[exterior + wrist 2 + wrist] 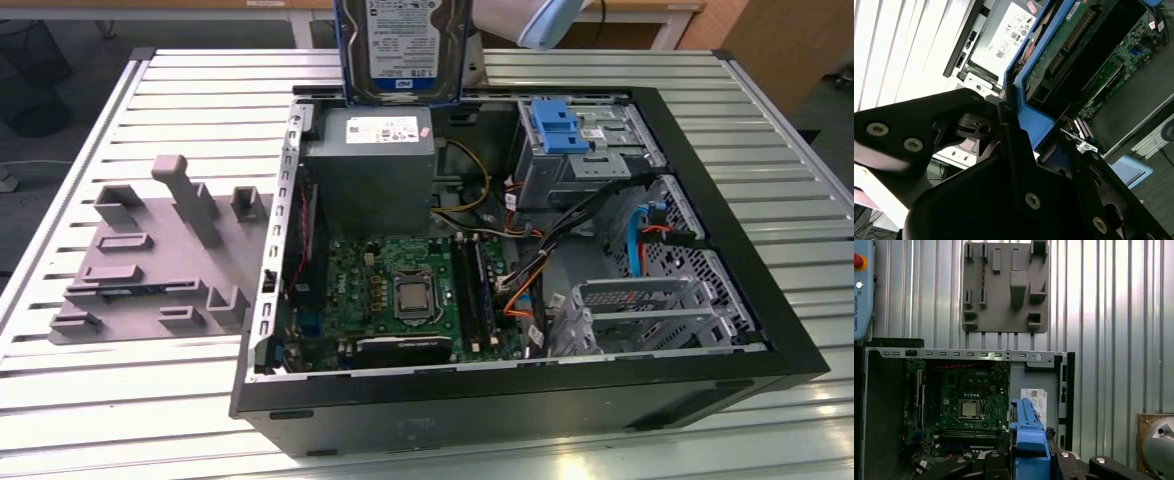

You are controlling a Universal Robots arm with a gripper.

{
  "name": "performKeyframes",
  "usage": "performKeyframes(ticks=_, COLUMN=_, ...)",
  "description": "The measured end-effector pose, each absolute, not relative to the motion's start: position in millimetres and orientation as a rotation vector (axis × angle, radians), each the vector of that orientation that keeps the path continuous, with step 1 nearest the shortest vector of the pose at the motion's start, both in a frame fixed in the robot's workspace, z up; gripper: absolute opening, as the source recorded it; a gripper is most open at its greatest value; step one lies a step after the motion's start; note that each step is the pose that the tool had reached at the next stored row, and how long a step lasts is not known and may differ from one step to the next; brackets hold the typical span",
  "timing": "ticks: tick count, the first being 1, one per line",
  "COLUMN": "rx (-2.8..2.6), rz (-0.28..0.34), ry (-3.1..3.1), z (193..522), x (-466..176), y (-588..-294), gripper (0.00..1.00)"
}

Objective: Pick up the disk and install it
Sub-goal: 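Pick up the disk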

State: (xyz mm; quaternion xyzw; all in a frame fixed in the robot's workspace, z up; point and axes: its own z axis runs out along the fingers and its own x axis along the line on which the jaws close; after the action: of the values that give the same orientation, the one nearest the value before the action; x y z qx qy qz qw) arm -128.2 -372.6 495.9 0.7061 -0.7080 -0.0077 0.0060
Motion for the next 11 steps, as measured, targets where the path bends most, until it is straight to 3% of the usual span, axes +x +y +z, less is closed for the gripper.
performKeyframes(ticks=11, rx=2.205, rz=-0.024, ry=-2.221, z=495.9, x=-128.1, y=-386.8, gripper=0.36)
